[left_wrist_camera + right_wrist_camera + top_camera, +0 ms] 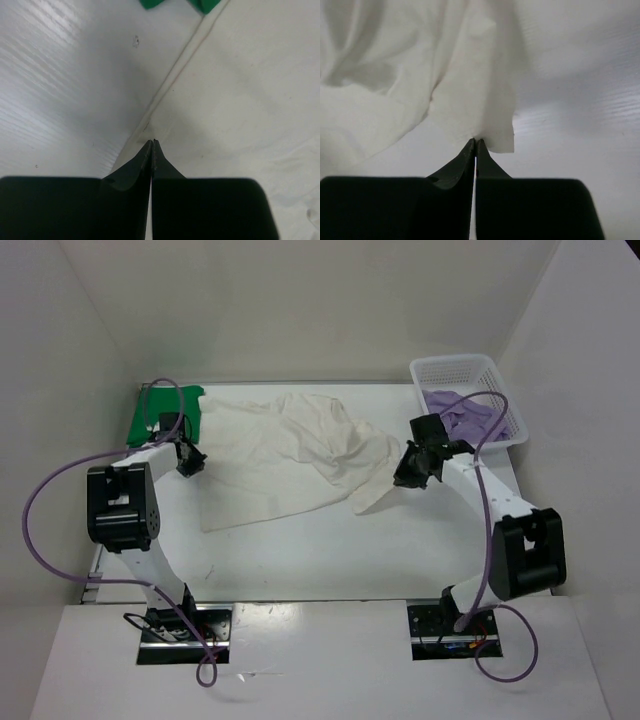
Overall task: Fold and stack the t-shirts
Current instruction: Flatten out the tshirt
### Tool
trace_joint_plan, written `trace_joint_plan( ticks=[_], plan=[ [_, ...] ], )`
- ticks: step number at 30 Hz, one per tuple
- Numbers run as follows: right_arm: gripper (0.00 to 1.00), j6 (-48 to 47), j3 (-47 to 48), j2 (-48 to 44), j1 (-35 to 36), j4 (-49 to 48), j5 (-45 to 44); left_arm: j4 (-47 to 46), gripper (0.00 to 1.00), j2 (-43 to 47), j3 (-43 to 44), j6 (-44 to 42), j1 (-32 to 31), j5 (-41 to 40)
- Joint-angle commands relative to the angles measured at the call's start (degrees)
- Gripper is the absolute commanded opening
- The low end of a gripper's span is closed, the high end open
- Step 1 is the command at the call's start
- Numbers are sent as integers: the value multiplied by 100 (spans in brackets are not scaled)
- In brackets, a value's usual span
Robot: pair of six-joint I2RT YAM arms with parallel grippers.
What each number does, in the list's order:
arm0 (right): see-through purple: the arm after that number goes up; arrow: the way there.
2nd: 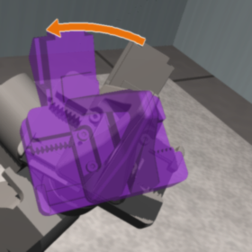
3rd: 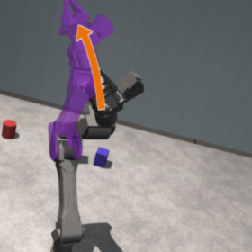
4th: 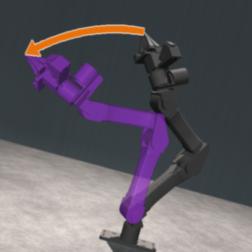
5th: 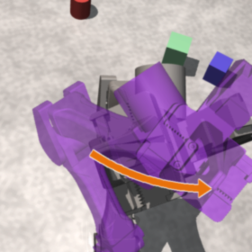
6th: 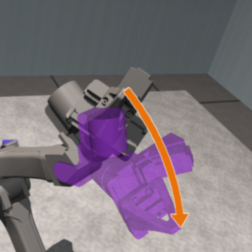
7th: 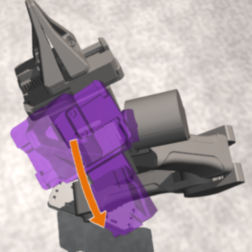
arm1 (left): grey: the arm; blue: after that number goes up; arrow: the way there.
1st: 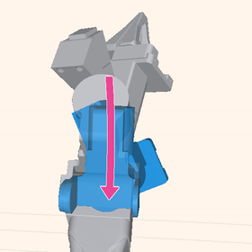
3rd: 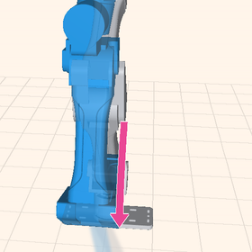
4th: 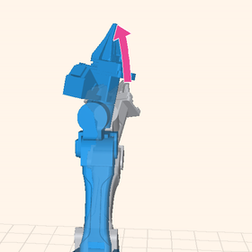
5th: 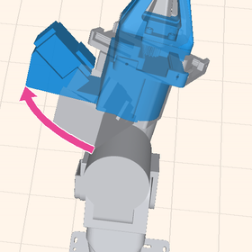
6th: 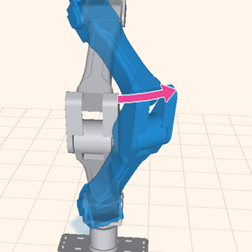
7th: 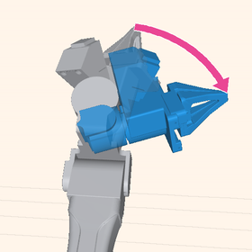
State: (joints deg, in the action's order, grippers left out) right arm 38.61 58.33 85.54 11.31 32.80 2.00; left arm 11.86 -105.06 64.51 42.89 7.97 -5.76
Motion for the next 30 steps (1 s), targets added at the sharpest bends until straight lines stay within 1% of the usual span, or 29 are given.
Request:
trace_joint_plan(
  ticks=[1,2,4,5,7,8,9,10,12,13,15,16,17,18,19,20,21,22,23,24,25,28,29,30],
  plan=[
    [0,-565,557,-634,485,1684,-762,71,3,248,290,-273,29,-216],
    [5,-635,557,-635,608,1834,-762,71,3,327,290,-273,29,-215],
    [13,-635,557,-496,1169,2150,-684,71,6,556,290,-273,29,-162],
    [25,-470,488,-433,1424,2152,-683,132,9,626,221,-273,29,-162],
    [40,-468,330,-285,2012,2074,-369,194,12,881,159,-334,29,-162],
    [47,-468,259,-283,2015,2012,51,255,14,969,158,-334,29,-162],
    [50,-468,154,-283,2015,1916,159,256,16,1117,71,-395,29,-14],
    [52,-468,92,-370,1963,1845,160,360,21,1188,1,-396,29,83],
    [56,-468,39,-520,1762,1722,56,589,25,1407,-105,-466,29,259],
    [56,-468,39,-677,1360,1626,55,668,28,1505,-288,-527,-31,312],
    [56,-468,-75,-888,963,1415,133,783,31,1900,-570,-528,-32,364],
    [54,-373,-154,-994,621,1275,221,844,32,2049,-745,-458,-32,461],
    [49,-250,-364,-1160,453,925,474,905,37,2320,-1112,-318,-32,531],
    [39,-170,-505,-1223,294,721,668,906,40,2453,-1299,-221,-32,654],
    [33,-65,-654,-1224,171,476,844,976,41,2594,-1483,-81,-32,733],
    [24,40,-804,-1302,30,47,1003,976,43,2883,-1694,234,-32,821],
    [13,215,-979,-1303,29,-105,1213,976,48,3033,-2036,420,-32,900],
    [12,217,-981,-1233,29,-229,1285,1055,53,3191,-2196,622,-32,971],
    [12,278,-1051,-1180,29,-395,1338,1116,60,3550,-2354,1059,-32,971],
    [12,279,-1051,-1180,29,-449,1338,1169,66,3745,-2512,1254,-32,971],
    [12,279,-1051,-1119,29,-450,1338,1361,67,3886,-2696,1387,-32,971],
    [16,-28,-929,-1118,29,-450,1198,1539,59,3966,-2917,1800,-32,971],
    [17,-90,-850,-1049,29,-450,1128,1539,53,4027,-3109,1923,-32,971],
    [17,-143,-849,-978,29,-389,1127,1539,51,4028,-3216,2185,-32,1024]
  ],
)
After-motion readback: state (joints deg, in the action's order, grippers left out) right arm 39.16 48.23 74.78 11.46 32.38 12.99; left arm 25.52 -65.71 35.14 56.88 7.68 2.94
